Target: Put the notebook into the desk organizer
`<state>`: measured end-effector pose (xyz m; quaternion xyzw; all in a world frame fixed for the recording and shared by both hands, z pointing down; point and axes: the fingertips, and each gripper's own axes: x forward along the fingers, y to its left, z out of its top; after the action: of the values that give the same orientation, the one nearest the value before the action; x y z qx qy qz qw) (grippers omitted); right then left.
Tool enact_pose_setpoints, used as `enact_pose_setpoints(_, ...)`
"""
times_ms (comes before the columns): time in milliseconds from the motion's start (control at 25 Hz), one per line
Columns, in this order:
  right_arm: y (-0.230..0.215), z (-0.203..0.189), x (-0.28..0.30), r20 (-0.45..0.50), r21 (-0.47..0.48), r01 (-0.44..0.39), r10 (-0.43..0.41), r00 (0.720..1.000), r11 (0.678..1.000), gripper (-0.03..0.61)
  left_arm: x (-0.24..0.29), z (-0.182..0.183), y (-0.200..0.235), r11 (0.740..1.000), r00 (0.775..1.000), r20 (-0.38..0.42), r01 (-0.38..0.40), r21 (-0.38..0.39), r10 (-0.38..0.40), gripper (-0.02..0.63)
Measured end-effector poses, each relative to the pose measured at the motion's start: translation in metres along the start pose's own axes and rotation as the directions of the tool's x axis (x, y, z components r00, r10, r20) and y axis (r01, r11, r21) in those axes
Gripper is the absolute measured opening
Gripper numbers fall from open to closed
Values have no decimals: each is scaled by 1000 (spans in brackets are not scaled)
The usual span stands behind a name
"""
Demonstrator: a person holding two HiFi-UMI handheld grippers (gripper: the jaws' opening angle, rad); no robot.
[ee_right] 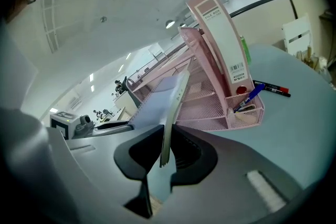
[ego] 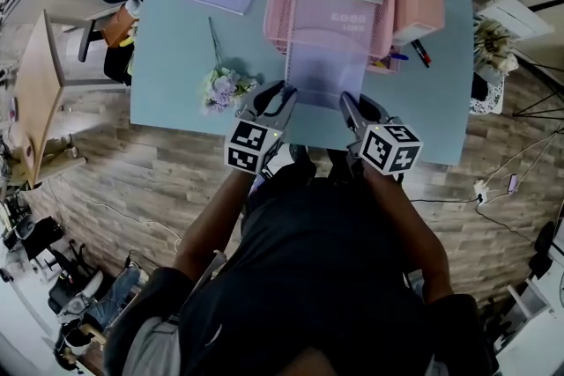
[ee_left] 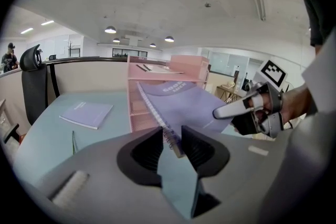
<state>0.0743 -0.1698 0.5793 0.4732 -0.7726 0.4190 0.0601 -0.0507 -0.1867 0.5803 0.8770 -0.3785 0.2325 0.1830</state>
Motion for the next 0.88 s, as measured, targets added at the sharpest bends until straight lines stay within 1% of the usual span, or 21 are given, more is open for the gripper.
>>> enact_pose_setpoints(120,-5,8,8,12,41,-3,2,1000,999,39,8,4,9,1000,1000,2,-10,-12,10,167)
enact_pose_setpoints(280,-13,19,17,44,146,-12,6,999,989,34,18,9,20,1000,1000,-1,-19,-23,19,167)
enact_pose_setpoints(360,-17,23,20,56,173,-15,5,998,985,32,23,11,24,1000,1000,-6,-22,-21,22,167)
enact_pose_setpoints(520,-21,30,25,69,225,-25,10,998,974,32,30,21,30,999,1000,14,-23,-31,23,167)
enact_pose_setpoints(640,-21,34,30,73,279,-50,31,997,959,31,34,22,35,999,1000,14,-18,-48,19,168)
enact_pose_setpoints(800,-25,40,35,81,346,-69,43,996,936,31,41,19,43,997,1000,10,11,-82,-10,178)
enact_pose_setpoints(880,-27,44,38,84,372,-78,51,995,925,31,44,22,46,997,1000,15,18,-80,-17,178)
